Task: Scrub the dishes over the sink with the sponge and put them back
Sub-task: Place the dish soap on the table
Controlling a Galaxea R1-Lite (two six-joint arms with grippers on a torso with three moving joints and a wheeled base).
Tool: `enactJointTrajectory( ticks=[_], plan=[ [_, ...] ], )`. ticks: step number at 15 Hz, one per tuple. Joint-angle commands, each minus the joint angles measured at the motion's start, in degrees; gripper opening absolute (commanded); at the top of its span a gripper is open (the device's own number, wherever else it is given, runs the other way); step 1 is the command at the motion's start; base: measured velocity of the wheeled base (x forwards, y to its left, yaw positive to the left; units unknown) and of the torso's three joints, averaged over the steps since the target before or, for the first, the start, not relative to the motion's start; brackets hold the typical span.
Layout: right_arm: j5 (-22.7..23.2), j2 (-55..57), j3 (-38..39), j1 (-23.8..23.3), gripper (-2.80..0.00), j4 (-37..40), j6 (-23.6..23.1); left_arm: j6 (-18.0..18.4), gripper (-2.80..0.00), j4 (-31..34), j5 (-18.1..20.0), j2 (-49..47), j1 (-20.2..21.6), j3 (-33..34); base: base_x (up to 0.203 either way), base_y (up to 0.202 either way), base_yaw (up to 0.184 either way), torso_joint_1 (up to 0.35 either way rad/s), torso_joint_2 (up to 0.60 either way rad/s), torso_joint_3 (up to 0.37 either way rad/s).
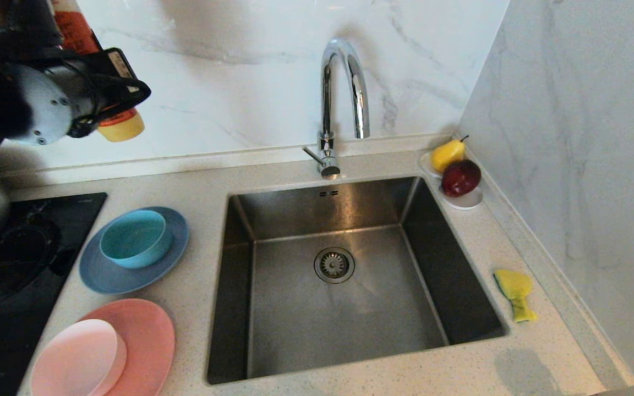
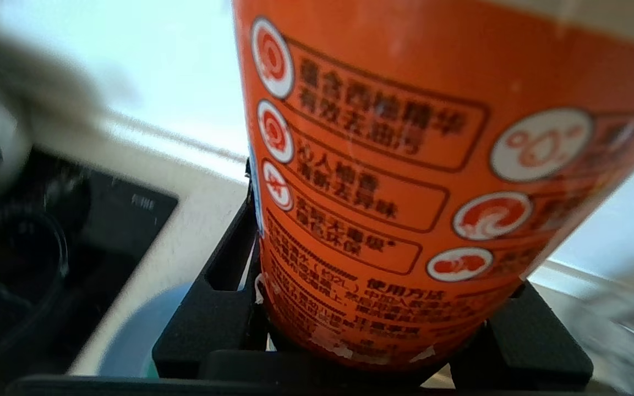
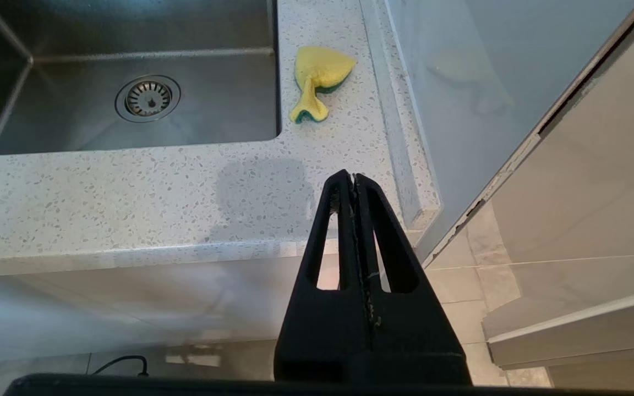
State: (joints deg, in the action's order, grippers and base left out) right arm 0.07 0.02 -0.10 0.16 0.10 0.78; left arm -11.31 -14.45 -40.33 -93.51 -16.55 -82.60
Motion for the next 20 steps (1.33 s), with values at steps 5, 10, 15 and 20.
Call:
enactJointTrajectory(
  ticks=[5, 10, 15, 20],
  plan=[
    [0.0, 0.0, 0.0, 0.0, -2.80, 0.0, 0.0, 2.1, -2.80, -21.6, -5.6, -20.1, 0.5, 1.9, 0.000, 0.000, 0.000, 0.000, 0.00, 0.000],
    [0.0, 0.0, 0.0, 0.0, -2.80, 0.0, 0.0, 3.8, -2.80, -29.5, -8.0, -30.3, 0.5, -4.0, 0.000, 0.000, 0.000, 0.000, 0.00, 0.000],
    [0.0, 0.0, 0.0, 0.0, -2.80, 0.0, 0.0, 8.1, -2.80, -37.1, -9.5, -38.0, 1.7, -8.9, 0.000, 0.000, 0.000, 0.000, 0.00, 0.000],
    [0.0, 0.0, 0.0, 0.0, -2.80, 0.0, 0.0, 13.1, -2.80, -44.2, -9.9, -43.9, 3.2, -13.1, 0.000, 0.000, 0.000, 0.000, 0.00, 0.000]
  ],
)
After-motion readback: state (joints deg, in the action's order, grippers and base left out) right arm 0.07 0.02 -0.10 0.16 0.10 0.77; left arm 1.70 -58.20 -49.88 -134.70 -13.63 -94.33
